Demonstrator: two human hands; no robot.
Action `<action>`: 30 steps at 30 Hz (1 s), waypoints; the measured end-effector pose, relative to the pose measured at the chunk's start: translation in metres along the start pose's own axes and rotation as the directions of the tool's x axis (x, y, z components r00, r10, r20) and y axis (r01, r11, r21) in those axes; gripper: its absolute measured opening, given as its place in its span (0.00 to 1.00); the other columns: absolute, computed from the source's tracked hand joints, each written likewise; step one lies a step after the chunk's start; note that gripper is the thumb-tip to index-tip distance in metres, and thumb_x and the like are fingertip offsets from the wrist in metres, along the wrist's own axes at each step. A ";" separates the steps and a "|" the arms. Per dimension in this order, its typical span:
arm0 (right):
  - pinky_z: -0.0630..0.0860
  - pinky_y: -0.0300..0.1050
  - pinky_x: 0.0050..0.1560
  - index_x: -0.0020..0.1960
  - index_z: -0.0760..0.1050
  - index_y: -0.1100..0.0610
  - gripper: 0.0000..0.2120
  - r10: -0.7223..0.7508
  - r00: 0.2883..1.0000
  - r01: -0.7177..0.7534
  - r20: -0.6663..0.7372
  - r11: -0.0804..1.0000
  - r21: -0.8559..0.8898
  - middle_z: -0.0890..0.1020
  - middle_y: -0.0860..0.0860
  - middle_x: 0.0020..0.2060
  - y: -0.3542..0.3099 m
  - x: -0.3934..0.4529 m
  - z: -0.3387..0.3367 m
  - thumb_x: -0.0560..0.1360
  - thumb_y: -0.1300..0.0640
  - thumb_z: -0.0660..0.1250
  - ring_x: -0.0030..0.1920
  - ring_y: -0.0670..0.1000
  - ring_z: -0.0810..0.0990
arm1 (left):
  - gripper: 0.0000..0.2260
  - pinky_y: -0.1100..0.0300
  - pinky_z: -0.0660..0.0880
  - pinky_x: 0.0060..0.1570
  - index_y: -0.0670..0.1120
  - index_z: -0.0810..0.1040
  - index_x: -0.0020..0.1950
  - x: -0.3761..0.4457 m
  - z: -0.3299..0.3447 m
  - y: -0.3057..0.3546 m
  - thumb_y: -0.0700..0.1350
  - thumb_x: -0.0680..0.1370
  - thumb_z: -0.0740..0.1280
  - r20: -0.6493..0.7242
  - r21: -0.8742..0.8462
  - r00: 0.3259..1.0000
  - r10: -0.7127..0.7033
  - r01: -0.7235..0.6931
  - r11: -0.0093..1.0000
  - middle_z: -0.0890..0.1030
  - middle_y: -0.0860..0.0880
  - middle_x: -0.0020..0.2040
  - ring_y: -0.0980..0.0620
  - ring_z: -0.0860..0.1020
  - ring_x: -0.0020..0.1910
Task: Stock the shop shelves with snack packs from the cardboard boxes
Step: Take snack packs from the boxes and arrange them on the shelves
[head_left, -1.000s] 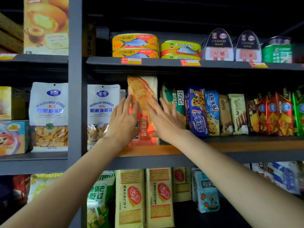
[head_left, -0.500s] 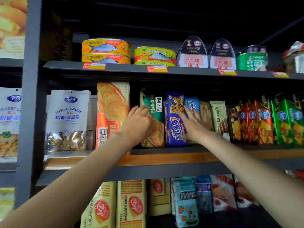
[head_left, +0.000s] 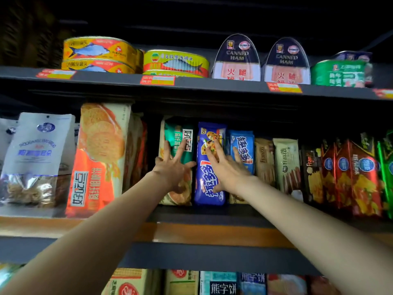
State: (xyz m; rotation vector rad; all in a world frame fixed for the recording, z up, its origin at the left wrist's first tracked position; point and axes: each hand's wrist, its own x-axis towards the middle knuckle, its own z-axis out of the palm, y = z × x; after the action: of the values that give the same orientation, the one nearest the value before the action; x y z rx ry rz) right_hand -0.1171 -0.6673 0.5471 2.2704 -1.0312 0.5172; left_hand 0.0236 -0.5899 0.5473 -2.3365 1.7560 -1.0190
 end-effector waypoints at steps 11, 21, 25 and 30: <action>0.36 0.58 0.72 0.76 0.33 0.57 0.56 -0.098 0.994 0.099 -0.053 0.995 0.016 0.28 0.58 0.72 -0.001 0.009 0.005 0.69 0.52 0.74 0.75 0.63 0.50 | 0.39 0.39 0.58 0.70 0.56 0.46 0.76 0.007 0.010 -0.008 0.52 0.74 0.68 -0.046 0.035 0.999 -0.021 0.022 0.999 0.29 0.42 0.73 0.30 0.36 0.72; 0.35 0.63 0.70 0.77 0.36 0.53 0.55 -0.024 0.997 0.024 -0.067 1.000 -0.010 0.35 0.57 0.75 0.007 0.000 -0.002 0.68 0.46 0.74 0.74 0.59 0.56 | 0.33 0.40 0.54 0.72 0.56 0.54 0.74 0.007 0.009 -0.015 0.47 0.75 0.68 -0.008 0.031 0.990 0.142 -0.142 0.989 0.29 0.44 0.74 0.33 0.34 0.72; 0.32 0.61 0.69 0.77 0.37 0.51 0.54 -0.017 0.997 0.015 -0.081 0.999 -0.030 0.35 0.55 0.75 0.009 0.003 -0.003 0.68 0.47 0.74 0.75 0.57 0.53 | 0.30 0.39 0.50 0.72 0.55 0.58 0.72 0.011 0.011 -0.015 0.45 0.75 0.68 0.017 0.037 0.973 0.229 -0.230 0.973 0.33 0.47 0.76 0.33 0.31 0.71; 0.32 0.59 0.69 0.77 0.37 0.51 0.54 -0.026 0.997 0.020 -0.071 0.997 -0.079 0.37 0.56 0.76 0.007 0.007 -0.005 0.68 0.46 0.74 0.75 0.57 0.53 | 0.29 0.39 0.49 0.72 0.55 0.60 0.71 0.019 0.017 -0.026 0.45 0.74 0.68 0.026 0.063 0.955 0.297 -0.298 0.952 0.36 0.47 0.76 0.33 0.31 0.71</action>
State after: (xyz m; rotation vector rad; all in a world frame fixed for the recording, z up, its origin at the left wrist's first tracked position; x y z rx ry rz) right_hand -0.1188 -0.6723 0.5572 2.1763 -0.9723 0.5353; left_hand 0.0569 -0.6028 0.5530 -1.9552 1.9573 -0.9867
